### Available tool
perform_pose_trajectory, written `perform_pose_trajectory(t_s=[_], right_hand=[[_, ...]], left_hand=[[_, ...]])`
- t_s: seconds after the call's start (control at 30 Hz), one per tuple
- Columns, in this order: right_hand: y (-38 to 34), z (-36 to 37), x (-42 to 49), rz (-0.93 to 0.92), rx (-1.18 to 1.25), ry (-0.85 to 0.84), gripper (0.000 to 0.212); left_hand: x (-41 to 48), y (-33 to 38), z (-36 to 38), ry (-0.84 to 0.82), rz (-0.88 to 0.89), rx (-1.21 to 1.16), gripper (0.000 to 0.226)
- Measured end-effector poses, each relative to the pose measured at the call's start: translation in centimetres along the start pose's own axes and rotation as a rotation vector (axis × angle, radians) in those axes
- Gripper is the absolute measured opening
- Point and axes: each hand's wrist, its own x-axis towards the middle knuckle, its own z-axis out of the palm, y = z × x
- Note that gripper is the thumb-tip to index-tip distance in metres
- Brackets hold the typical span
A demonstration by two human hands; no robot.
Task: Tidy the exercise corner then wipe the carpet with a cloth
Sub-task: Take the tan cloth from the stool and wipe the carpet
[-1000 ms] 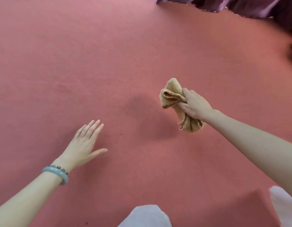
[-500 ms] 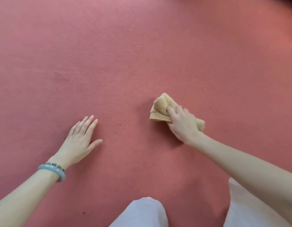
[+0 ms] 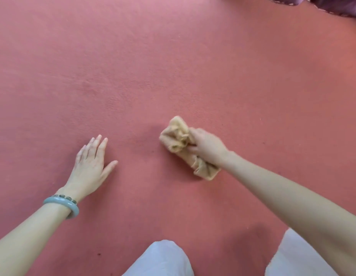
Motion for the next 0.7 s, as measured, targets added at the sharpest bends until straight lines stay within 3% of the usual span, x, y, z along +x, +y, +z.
perform_pose_trajectory(t_s=[0.17,0.23,0.3,0.4,0.6,0.7], right_hand=[[8.3,-5.0,2.6,0.387,-0.111,0.270,0.029],[9.4,-6.2,3.5,0.545,-0.097,0.341,0.031],[8.1,-6.2,4.9,0.590,-0.061,0.351,0.033],[2.2,-4.0,7.4,0.449,0.000,0.304,0.032],[-12.7,3.6,6.9,-0.049,0.064,0.118,0.029],[-15.3,5.0,6.1,-0.209,0.078,0.022,0.031]], left_hand=[[0.4,1.3,0.0,-0.001,0.015,-0.019,0.074],[1.1,1.7,-0.3,0.008,0.013,-0.047,0.073],[1.5,2.1,-0.5,0.011,0.008,-0.062,0.072],[1.9,2.4,-0.7,0.006,-0.041,-0.127,0.067],[2.2,1.0,-0.8,0.027,-0.208,-0.246,0.065],[1.8,-0.6,-0.8,0.018,-0.212,-0.229,0.066]])
